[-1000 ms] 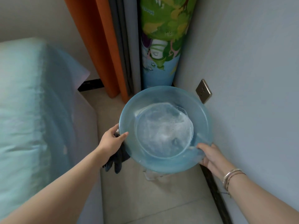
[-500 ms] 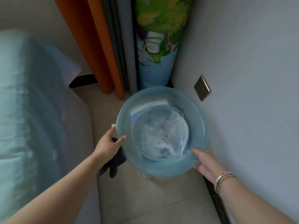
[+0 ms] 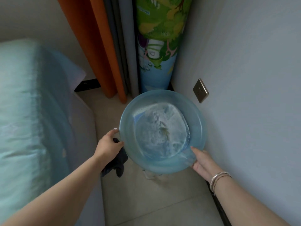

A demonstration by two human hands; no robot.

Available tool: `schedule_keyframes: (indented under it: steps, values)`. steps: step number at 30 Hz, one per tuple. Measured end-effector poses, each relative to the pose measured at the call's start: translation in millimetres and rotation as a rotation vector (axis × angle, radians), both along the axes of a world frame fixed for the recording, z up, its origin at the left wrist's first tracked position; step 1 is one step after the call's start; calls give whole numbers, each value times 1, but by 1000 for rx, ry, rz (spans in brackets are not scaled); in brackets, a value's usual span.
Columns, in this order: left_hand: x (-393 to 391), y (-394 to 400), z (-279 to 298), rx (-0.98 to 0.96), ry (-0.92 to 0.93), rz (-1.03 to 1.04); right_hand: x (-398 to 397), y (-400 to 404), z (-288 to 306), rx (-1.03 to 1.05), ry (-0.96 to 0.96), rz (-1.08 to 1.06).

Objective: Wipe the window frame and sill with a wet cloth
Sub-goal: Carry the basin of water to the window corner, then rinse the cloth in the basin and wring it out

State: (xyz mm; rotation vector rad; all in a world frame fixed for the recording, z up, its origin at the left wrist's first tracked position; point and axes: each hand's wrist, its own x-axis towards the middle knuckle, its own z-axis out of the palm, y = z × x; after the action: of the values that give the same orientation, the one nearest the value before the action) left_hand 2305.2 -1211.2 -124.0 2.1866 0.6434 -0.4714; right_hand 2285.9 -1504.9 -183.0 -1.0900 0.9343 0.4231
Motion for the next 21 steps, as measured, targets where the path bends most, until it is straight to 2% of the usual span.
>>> schedule_keyframes:
  steps: [4,6,8,10,12,14,16,18,19,21]
  values:
    - [-5,-5,17,-85,-131,145,-10,10,-6,-106,59,15]
    - [-5,-8,32,-192,-154,199,-13,17,3,-258,76,78]
    - [-1,-14,51,-330,-164,258,-17,28,33,-546,44,238]
    - [4,-21,67,-454,-143,297,-19,36,54,-867,-59,279]
    - [7,-29,77,-568,-87,316,-16,43,74,-994,-287,311]
    - [13,-37,82,-682,-39,340,-4,55,91,-760,-458,423]
    - [19,-47,82,-789,-2,356,11,66,99,-433,-420,547]
    - [27,-56,77,-876,49,349,28,71,106,-208,-360,605]
    - [32,-60,73,-912,79,346,36,72,106,-158,-347,612]
    - [42,-62,55,-929,135,353,53,67,96,-198,-351,618]
